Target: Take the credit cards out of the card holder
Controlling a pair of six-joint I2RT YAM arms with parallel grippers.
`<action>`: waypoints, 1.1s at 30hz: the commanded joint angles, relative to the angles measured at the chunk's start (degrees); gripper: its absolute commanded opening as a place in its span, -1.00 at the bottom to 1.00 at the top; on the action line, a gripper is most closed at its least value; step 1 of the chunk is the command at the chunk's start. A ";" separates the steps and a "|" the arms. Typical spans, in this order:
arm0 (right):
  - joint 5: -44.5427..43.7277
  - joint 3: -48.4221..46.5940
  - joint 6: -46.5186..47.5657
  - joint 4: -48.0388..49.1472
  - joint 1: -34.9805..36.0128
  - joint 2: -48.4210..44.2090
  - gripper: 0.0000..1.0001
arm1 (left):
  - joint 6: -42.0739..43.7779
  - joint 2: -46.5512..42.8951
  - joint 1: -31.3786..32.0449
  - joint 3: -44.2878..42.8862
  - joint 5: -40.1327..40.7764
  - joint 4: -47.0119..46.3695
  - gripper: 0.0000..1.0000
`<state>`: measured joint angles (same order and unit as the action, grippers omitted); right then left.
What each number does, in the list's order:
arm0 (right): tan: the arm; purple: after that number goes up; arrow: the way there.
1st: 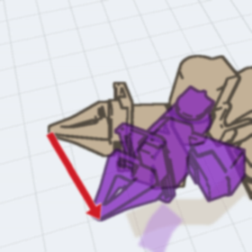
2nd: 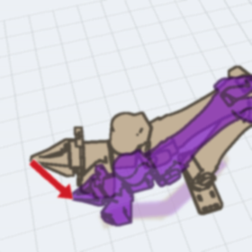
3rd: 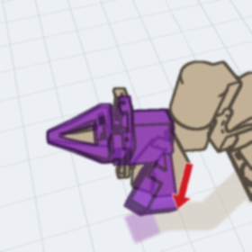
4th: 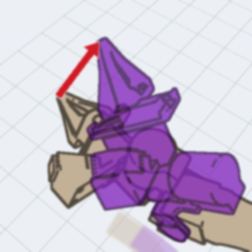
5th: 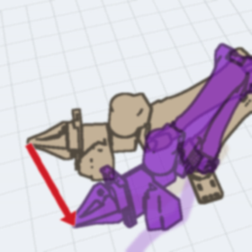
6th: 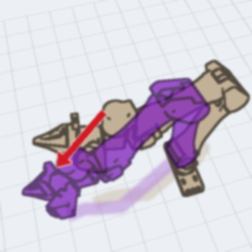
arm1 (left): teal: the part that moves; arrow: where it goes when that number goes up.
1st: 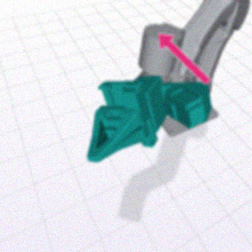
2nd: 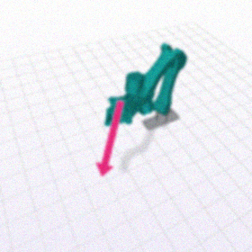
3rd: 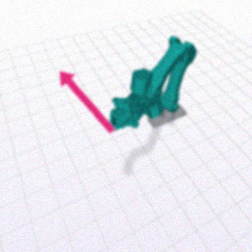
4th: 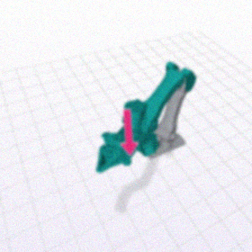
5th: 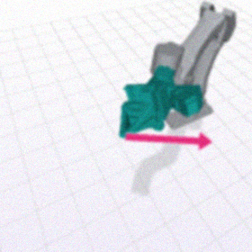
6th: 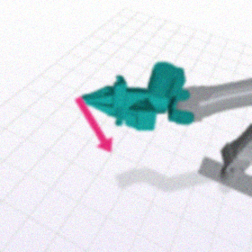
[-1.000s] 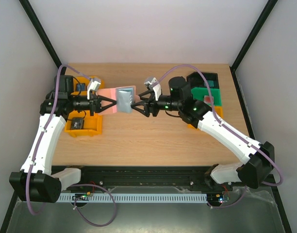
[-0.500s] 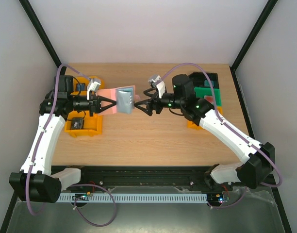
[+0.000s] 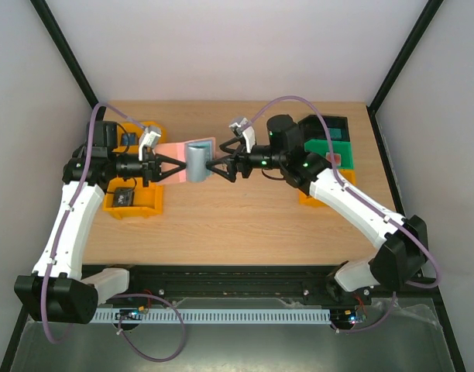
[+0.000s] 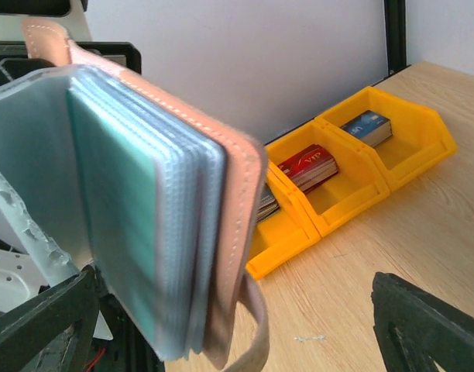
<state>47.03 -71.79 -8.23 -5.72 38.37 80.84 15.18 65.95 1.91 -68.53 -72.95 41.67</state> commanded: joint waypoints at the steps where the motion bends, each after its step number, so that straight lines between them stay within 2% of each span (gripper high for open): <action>1: -0.66 -3.07 0.77 0.84 0.04 0.98 0.88 | 2.72 -1.18 -0.30 -2.34 -3.35 1.00 -0.95; 4: -1.21 -3.27 2.15 0.24 -0.40 1.25 0.91 | 3.89 -1.09 -0.28 -2.82 -3.70 2.01 -0.95; 18: 6.68 -5.17 8.01 -6.40 -2.48 2.51 0.92 | 5.83 -1.43 -0.26 -3.25 -4.27 3.60 -0.95; 25: 10.71 -6.26 5.18 -5.08 -2.51 4.60 0.87 | 7.15 -1.42 -0.30 -3.36 -4.86 4.56 -0.95; 31: 14.81 -5.81 1.03 0.29 -2.51 5.16 0.86 | 7.32 -1.27 -0.30 -3.17 -5.01 4.65 -0.95; 33: 15.99 -5.38 -1.78 3.55 -2.36 4.88 0.76 | 7.32 -1.27 -0.32 -3.01 -4.88 4.57 -0.95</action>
<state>58.72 -76.14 -5.30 -9.08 35.99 86.06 20.88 65.65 1.91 -70.17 -75.02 45.91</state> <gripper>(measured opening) 0.924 0.041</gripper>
